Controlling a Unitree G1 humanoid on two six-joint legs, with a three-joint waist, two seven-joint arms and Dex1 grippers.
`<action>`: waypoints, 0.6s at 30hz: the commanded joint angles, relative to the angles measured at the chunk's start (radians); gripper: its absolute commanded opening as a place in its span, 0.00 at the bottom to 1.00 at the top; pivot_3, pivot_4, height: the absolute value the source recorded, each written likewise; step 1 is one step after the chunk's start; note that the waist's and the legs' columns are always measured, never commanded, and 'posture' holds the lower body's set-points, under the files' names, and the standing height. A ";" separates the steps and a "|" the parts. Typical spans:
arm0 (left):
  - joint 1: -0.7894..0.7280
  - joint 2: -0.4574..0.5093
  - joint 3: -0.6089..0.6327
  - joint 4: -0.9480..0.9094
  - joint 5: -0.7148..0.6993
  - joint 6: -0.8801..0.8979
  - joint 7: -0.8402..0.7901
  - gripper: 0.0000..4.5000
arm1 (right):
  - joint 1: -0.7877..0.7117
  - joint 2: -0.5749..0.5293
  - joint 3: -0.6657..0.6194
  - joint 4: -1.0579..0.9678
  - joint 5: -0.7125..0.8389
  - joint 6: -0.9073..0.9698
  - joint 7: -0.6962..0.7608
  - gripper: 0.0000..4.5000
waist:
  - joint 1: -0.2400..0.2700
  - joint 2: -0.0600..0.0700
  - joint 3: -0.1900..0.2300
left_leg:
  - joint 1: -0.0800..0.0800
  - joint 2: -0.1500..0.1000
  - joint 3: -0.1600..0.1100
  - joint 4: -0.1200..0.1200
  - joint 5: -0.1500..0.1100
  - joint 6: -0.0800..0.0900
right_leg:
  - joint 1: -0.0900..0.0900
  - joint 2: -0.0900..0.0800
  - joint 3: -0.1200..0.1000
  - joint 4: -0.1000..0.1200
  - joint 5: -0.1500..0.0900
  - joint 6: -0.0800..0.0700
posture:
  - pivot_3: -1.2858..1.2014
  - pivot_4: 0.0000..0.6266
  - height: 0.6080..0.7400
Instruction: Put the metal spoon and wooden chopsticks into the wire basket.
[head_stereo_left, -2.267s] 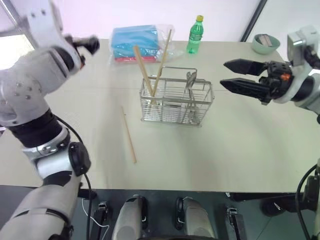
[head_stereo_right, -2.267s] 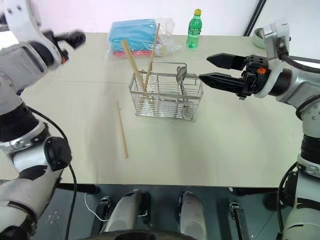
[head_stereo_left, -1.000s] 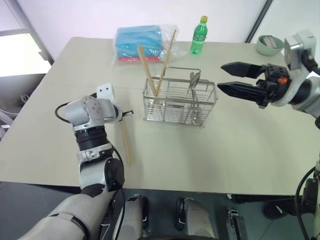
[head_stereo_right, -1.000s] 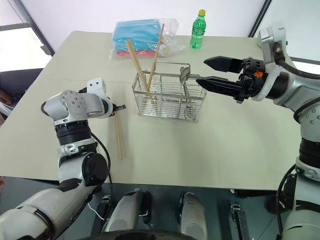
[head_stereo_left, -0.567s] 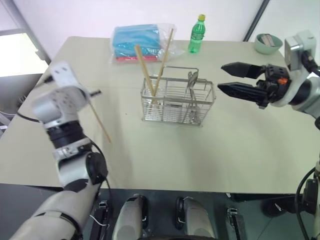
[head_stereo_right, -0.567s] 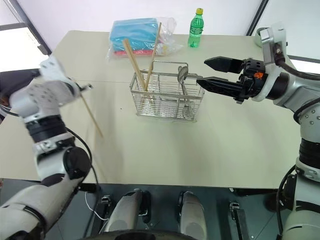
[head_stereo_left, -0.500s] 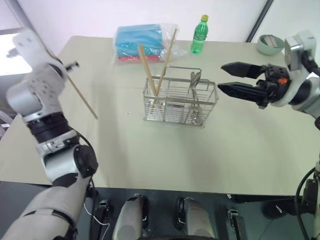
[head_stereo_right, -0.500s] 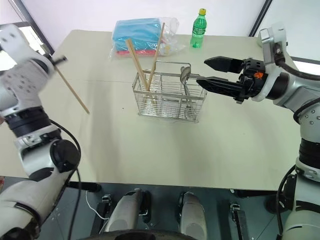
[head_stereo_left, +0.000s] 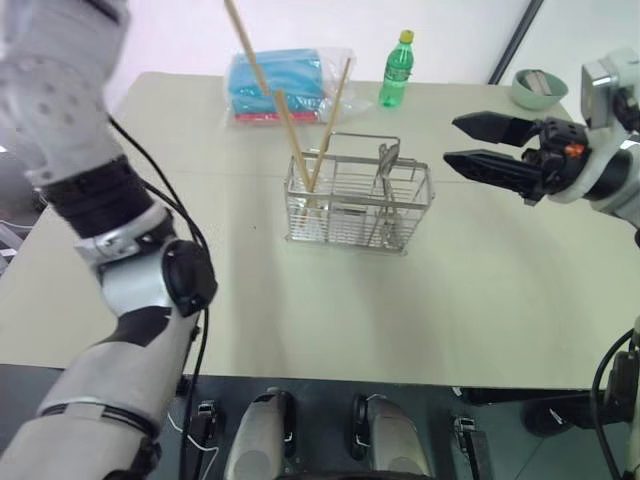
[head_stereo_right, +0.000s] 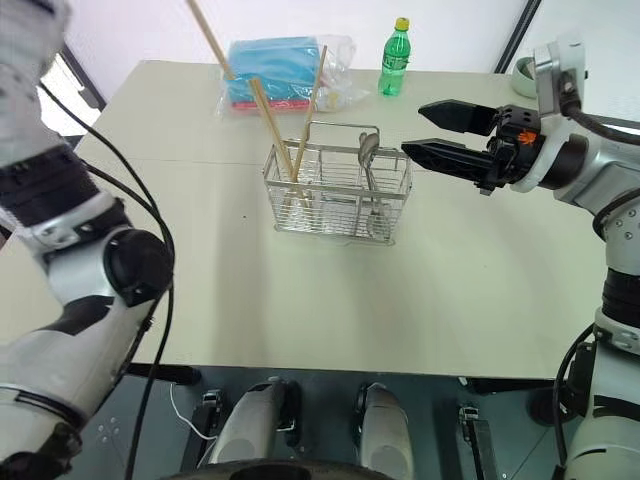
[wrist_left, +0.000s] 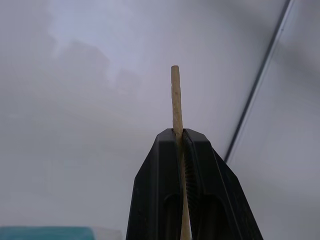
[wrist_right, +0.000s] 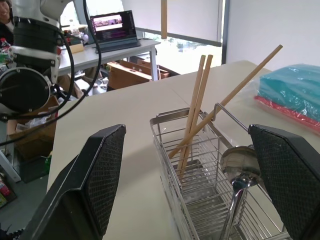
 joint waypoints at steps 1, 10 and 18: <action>0.061 -0.032 -0.082 -0.053 -0.025 0.004 -0.018 0.01 | -0.017 -0.024 -0.048 -0.036 0.015 0.000 -0.012 0.90 | 0.000 0.000 0.000 | 0.000 0.000 0.000 0.000 0.000 0.000 | 0.000 0.000 0.000 0.000 0.000 0.000 | 0.52 0.24 0.75; 0.242 -0.098 -0.268 -0.042 0.058 -0.141 -0.107 0.01 | 0.000 -0.028 -0.078 -0.062 0.034 0.025 -0.036 0.90 | 0.001 0.000 0.000 | -0.001 0.000 0.000 0.000 0.001 -0.001 | 0.000 0.001 0.000 -0.001 0.000 0.000 | 0.52 0.24 0.75; 0.345 -0.141 -0.337 -0.092 0.067 -0.190 -0.136 0.56 | 0.013 -0.018 -0.084 -0.071 0.040 0.025 -0.053 0.90 | 0.001 0.000 0.000 | -0.001 0.000 0.000 0.000 -0.001 0.002 | -0.001 0.000 0.000 -0.001 0.000 0.000 | 0.52 0.24 0.75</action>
